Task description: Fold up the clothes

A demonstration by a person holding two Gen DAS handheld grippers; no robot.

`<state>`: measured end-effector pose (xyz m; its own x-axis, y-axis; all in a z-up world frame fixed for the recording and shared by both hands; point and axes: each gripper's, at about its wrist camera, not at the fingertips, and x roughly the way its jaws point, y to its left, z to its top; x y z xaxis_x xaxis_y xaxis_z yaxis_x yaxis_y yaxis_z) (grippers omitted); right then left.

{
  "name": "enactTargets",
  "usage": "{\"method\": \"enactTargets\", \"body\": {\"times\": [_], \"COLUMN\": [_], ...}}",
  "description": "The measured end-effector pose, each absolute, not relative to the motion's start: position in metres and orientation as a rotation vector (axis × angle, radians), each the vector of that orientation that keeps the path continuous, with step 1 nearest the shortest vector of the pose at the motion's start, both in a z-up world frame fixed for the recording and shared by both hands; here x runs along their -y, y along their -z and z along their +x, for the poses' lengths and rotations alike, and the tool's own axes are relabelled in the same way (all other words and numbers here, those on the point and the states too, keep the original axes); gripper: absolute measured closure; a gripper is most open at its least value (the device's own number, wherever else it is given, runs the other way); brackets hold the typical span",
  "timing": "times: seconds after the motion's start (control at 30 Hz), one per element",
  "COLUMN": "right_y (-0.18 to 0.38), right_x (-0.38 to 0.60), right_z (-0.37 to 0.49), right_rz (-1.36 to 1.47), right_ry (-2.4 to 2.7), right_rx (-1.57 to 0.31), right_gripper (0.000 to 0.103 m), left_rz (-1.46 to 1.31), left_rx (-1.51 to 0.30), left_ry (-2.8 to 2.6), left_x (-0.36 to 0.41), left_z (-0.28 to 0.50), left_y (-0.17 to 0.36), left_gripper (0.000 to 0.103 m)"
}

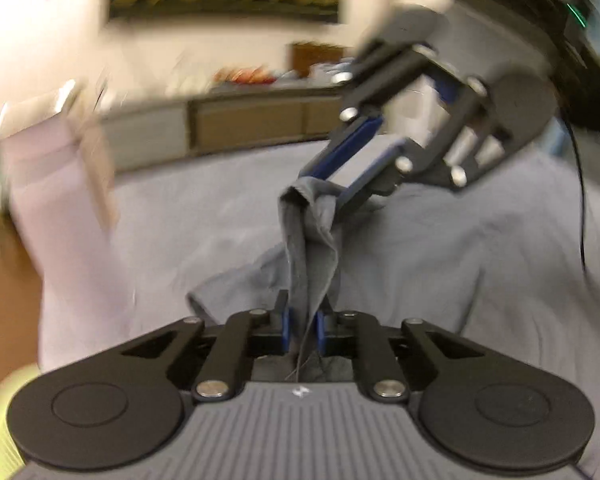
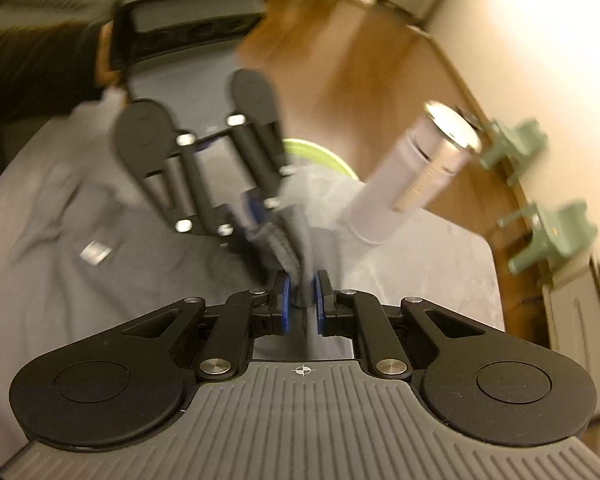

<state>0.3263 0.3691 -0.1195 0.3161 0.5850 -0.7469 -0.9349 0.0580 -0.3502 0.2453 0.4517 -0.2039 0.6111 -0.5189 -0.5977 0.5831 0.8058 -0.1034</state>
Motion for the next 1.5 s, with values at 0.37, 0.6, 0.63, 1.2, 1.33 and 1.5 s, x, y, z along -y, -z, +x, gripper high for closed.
{"method": "enactTargets", "body": {"times": [0.37, 0.6, 0.63, 1.2, 1.33, 1.5], "right_y": [0.136, 0.192, 0.194, 0.193, 0.196, 0.172], "right_x": [-0.303, -0.257, -0.252, -0.153, -0.111, -0.016], "right_z": [0.382, 0.391, 0.392, 0.344, 0.353, 0.307], "right_rz": [-0.336, -0.371, -0.367, -0.188, -0.139, -0.089], "right_ry": [-0.82, -0.549, -0.522, -0.285, -0.168, -0.098], "right_rx": [-0.716, -0.874, -0.86, -0.871, -0.895, -0.845], "right_gripper": [0.078, 0.088, 0.089, 0.078, 0.069, 0.064], "left_rz": [-0.322, -0.414, -0.402, -0.275, -0.338, -0.175], "left_rx": [-0.896, -0.97, -0.977, -0.942, -0.988, -0.973], "left_ry": [0.533, 0.398, 0.365, 0.132, 0.047, -0.029], "left_x": [-0.495, -0.503, -0.501, -0.427, -0.429, -0.401], "left_z": [0.281, 0.286, 0.284, 0.322, 0.331, 0.292], "left_y": [0.235, 0.226, 0.223, 0.204, 0.207, 0.189], "left_gripper": [0.085, 0.08, 0.071, 0.068, 0.067, 0.066]}}
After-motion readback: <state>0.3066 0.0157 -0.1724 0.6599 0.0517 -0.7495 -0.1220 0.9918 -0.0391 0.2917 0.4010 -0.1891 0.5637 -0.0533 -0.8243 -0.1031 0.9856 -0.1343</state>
